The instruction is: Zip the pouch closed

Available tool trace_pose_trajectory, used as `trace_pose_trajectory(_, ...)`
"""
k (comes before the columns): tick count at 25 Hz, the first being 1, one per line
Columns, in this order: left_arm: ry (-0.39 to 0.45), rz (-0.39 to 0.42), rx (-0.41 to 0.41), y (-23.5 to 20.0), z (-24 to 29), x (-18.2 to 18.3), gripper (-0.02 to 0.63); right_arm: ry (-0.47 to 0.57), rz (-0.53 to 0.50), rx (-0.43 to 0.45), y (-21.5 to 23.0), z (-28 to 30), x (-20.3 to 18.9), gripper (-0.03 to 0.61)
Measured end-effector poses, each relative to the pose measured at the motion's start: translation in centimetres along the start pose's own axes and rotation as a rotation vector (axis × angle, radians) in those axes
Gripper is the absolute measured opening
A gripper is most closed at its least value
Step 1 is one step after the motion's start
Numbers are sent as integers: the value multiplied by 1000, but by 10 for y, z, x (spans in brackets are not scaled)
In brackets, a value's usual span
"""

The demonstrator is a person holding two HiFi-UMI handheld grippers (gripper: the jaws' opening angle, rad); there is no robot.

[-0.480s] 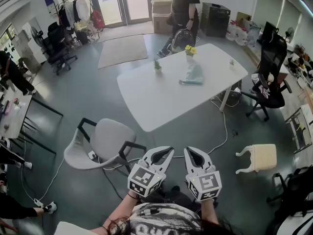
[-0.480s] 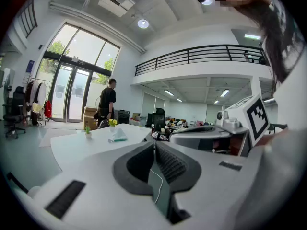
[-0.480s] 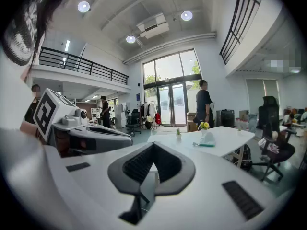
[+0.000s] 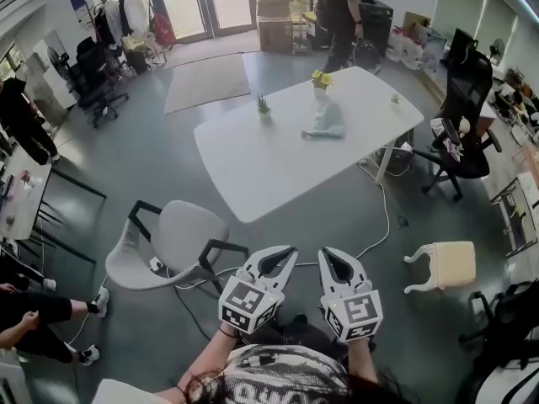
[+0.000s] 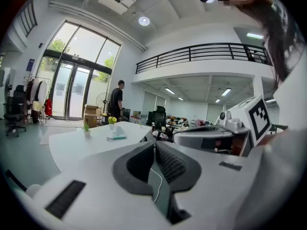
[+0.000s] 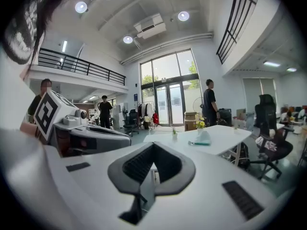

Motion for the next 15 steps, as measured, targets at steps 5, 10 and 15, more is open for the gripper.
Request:
trace_pose_trajectory(5, 8, 4, 3, 9, 20, 6, 21, -4, 1, 8, 20, -5, -5, -9)
trace_pose_trajectory(10, 8, 3, 20, 15, 37, 7, 21, -6, 6, 19, 39, -7, -12, -9)
trace_pose_trajectory(15, -20, 11, 32, 12, 50, 8, 21, -10, 38, 34, 56, 1, -18, -8)
Point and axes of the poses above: the fingertips, and each gripper's own axes: z forward along the fingers, y to its right, x out of its top, the point moved 2 cm from there along -z, backward along the fingers, and after that the axes turned 7 degrees about -y, right-handed, at the moved point
